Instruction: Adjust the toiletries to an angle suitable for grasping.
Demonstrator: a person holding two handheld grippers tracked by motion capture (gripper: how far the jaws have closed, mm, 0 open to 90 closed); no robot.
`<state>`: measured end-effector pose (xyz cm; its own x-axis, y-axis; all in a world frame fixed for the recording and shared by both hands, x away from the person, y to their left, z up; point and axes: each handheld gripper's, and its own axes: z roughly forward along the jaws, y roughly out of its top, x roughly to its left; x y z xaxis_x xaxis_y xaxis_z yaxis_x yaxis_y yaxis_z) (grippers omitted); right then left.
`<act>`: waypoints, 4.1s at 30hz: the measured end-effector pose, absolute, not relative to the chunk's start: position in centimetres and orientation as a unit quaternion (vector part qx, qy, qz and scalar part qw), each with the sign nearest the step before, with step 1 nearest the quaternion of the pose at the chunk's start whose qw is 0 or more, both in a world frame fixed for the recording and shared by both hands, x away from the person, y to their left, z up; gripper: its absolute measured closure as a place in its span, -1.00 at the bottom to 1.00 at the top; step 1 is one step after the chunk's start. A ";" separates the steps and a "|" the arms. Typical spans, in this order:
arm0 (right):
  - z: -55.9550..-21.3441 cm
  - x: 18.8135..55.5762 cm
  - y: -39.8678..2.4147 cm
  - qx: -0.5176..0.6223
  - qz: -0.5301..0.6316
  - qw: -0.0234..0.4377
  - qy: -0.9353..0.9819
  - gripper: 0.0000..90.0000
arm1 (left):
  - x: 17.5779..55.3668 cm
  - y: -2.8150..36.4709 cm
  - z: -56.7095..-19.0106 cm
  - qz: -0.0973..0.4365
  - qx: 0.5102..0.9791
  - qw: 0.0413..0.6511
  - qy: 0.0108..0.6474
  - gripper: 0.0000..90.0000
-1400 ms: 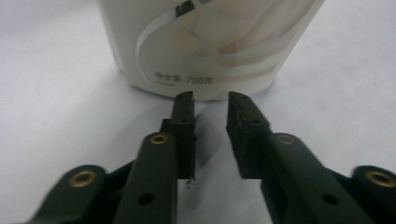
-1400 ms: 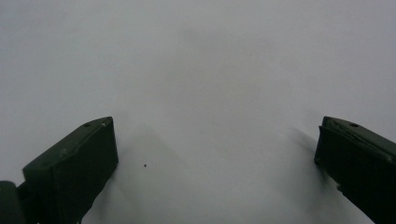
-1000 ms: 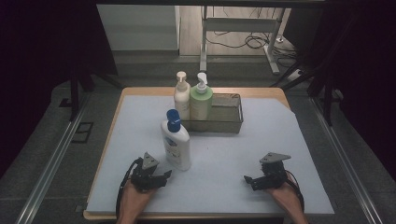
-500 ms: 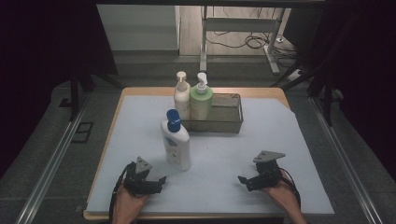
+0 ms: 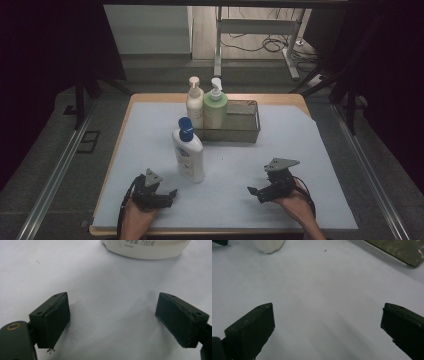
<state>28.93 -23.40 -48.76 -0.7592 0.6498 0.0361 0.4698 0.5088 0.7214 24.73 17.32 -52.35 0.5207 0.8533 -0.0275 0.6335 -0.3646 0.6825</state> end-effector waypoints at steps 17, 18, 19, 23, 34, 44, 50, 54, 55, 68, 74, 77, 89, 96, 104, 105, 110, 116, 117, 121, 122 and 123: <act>-47.0 29.7 -20.1 0.297 0.394 0.115 0.862 -1.00 | 24.7 17.3 -52.4 0.168 0.808 0.327 0.460 -0.73; -46.9 29.8 -19.9 0.298 0.396 0.113 0.861 -1.00 | 24.7 17.3 -52.4 0.168 0.808 0.327 0.460 -0.73; -46.9 29.8 -19.6 0.299 0.400 0.113 0.859 -1.00 | 24.7 17.4 -52.4 0.168 0.808 0.327 0.460 -0.73; -46.7 30.0 -18.6 0.294 0.406 0.106 0.859 -1.00 | 24.7 17.4 -52.4 0.167 0.808 0.327 0.460 -0.73; -45.5 30.4 -15.9 0.270 0.411 0.098 0.865 -1.00 | 24.8 17.4 -52.4 0.167 0.808 0.328 0.460 -0.73; -44.3 30.6 -13.1 0.258 0.428 0.091 0.861 -0.89 | 24.8 17.4 -52.4 0.168 0.807 0.329 0.461 -0.73; -43.8 30.6 -11.5 0.245 0.428 0.095 0.865 -0.88 | 24.8 17.4 -52.4 0.167 0.807 0.328 0.461 -0.73; -43.3 30.8 -10.5 0.246 0.427 0.097 0.865 -0.88 | 24.8 17.4 -52.4 0.167 0.807 0.328 0.461 -0.73; -43.2 30.9 -10.2 0.247 0.427 0.097 0.864 -0.87 | 24.8 17.4 -52.4 0.167 0.807 0.329 0.461 -0.73; -42.2 31.8 -7.0 0.249 0.432 0.112 0.860 -0.70 | 24.8 17.4 -52.4 0.167 0.807 0.329 0.461 -0.73; -42.1 32.2 -5.6 0.254 0.427 0.127 0.859 -0.66 | 24.8 17.4 -52.4 0.168 0.807 0.329 0.461 -0.73; -42.2 32.3 -4.9 0.257 0.425 0.132 0.858 -0.62 | 24.8 17.4 -52.4 0.168 0.807 0.329 0.461 -0.73; -42.4 32.5 -3.3 0.261 0.429 0.143 0.853 -0.21 | 24.8 17.4 -52.4 0.168 0.807 0.329 0.461 -0.73; -42.3 32.6 -3.7 0.265 0.432 0.137 0.851 -0.11 | 24.8 17.4 -52.4 0.167 0.807 0.329 0.461 -0.73; -42.0 32.3 -4.1 0.259 0.425 0.136 0.857 -0.09 | 24.8 17.4 -52.4 0.167 0.807 0.329 0.461 -0.73; -41.9 32.3 -4.3 0.257 0.423 0.138 0.858 -0.09 | 24.8 17.4 -52.4 0.167 0.807 0.329 0.461 -0.73; -41.3 32.2 -5.1 0.255 0.425 0.138 0.858 -0.09 | 24.8 17.4 -52.4 0.167 0.807 0.329 0.462 -0.73; -40.4 32.0 -6.1 0.246 0.419 0.140 0.863 -0.09 | 24.8 17.3 -52.4 0.167 0.807 0.329 0.462 -0.73; -40.3 31.9 -6.3 0.248 0.419 0.141 0.862 -0.09 | 24.8 17.3 -52.4 0.167 0.807 0.329 0.462 -0.73; -39.9 31.9 -7.3 0.253 0.418 0.141 0.861 -0.09 | 24.8 17.4 -52.4 0.167 0.807 0.329 0.461 -0.73; -39.9 32.0 -7.5 0.255 0.419 0.140 0.860 -0.09 | 24.8 17.4 -52.4 0.167 0.807 0.329 0.461 -0.73; -39.8 32.0 -7.8 0.257 0.417 0.140 0.860 -0.09 | 24.8 17.4 -52.4 0.167 0.807 0.329 0.461 -0.73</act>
<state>31.99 -7.83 -39.76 -0.8294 0.5581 -0.0259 0.3251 0.5198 0.7900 24.77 17.36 -52.37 0.5196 0.8538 -0.0333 0.6341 -0.3592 0.6848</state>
